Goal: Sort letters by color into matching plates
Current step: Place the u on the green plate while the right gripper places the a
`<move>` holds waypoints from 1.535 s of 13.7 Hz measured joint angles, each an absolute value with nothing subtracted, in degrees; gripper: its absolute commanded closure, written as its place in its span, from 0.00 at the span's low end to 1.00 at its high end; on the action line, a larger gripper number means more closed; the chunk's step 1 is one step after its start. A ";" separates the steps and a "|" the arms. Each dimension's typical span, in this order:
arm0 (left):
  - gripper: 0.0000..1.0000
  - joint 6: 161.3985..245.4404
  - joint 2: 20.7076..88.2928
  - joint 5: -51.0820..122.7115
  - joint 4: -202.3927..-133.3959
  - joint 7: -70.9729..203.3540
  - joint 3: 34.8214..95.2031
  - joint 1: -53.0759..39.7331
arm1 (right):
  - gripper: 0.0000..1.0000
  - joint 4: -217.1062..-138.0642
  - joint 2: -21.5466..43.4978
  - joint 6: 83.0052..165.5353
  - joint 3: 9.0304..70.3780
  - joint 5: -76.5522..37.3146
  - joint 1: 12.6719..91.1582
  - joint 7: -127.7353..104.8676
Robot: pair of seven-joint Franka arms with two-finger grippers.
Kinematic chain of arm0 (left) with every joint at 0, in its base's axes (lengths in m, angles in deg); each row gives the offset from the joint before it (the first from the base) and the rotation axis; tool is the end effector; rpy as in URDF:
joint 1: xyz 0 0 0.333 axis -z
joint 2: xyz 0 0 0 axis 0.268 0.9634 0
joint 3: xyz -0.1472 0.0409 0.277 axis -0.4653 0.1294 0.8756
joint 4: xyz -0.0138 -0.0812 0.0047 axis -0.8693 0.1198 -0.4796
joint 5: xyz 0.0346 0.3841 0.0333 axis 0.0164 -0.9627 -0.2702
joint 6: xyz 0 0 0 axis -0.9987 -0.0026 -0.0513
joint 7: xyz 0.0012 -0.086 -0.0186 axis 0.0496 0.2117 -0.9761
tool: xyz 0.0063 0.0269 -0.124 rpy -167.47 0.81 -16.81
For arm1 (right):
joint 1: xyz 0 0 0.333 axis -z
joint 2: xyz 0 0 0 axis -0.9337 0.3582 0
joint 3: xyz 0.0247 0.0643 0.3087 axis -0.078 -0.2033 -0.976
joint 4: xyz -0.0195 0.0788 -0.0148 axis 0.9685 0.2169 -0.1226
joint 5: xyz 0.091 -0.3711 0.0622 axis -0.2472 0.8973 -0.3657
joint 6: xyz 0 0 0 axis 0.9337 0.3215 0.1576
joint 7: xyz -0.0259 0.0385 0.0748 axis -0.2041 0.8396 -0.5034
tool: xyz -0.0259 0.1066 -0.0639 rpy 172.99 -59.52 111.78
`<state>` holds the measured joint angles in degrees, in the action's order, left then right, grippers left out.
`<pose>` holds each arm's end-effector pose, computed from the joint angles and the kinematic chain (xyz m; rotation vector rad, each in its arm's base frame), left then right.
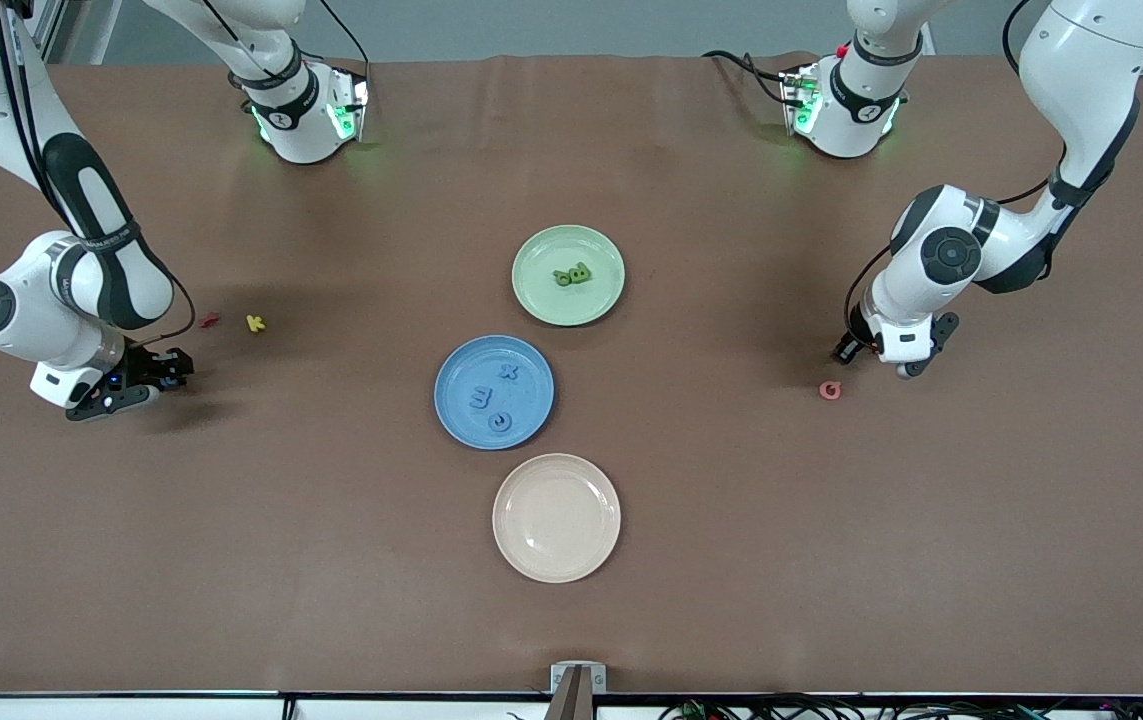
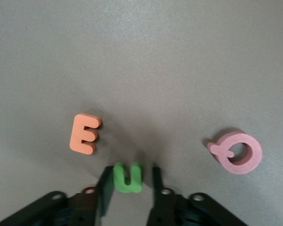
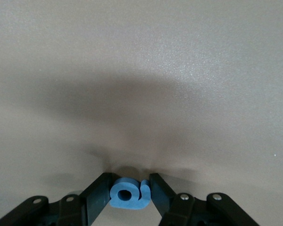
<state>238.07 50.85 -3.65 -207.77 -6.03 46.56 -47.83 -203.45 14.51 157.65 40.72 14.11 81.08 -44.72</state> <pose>0.4680 -0.0674 0.1617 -2.8336 -1.2736 0.0428 0.5217 -0.1781 0.1535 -3.1015 -0.4811 0.0839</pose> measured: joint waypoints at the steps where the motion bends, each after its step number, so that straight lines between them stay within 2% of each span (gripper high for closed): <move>1: 1.00 238.08 50.83 -3.67 -207.74 -6.03 46.56 -47.83 | 0.77 -203.44 14.51 157.65 40.71 14.11 81.08 -44.73; 6: 1.00 238.09 50.45 -4.19 -207.31 -7.94 44.44 -47.96 | 0.80 -203.06 14.48 156.72 40.29 14.11 81.06 -45.01; 11: 1.00 237.64 50.24 -4.46 -206.88 -22.96 31.56 -46.77 | 0.82 -199.54 10.66 148.64 39.40 14.12 78.82 -44.87; 13: 1.00 237.14 50.22 -4.48 -206.63 -28.94 28.97 -42.64 | 0.83 -197.17 9.02 144.09 39.35 14.12 77.23 -43.63; 17: 1.00 236.99 50.45 -4.48 -203.95 -40.80 28.62 -29.22 | 0.83 -190.35 8.23 132.14 39.23 14.12 72.33 -36.50; 21: 1.00 236.51 51.79 -4.48 -201.63 -45.51 28.77 -20.17 | 0.83 -187.37 7.36 125.99 38.85 14.11 63.10 -20.88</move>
<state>236.51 51.79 -4.48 -201.63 -45.51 28.77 -20.17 -187.37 7.36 125.99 38.85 14.11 63.10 -20.88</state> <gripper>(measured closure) 0.736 0.639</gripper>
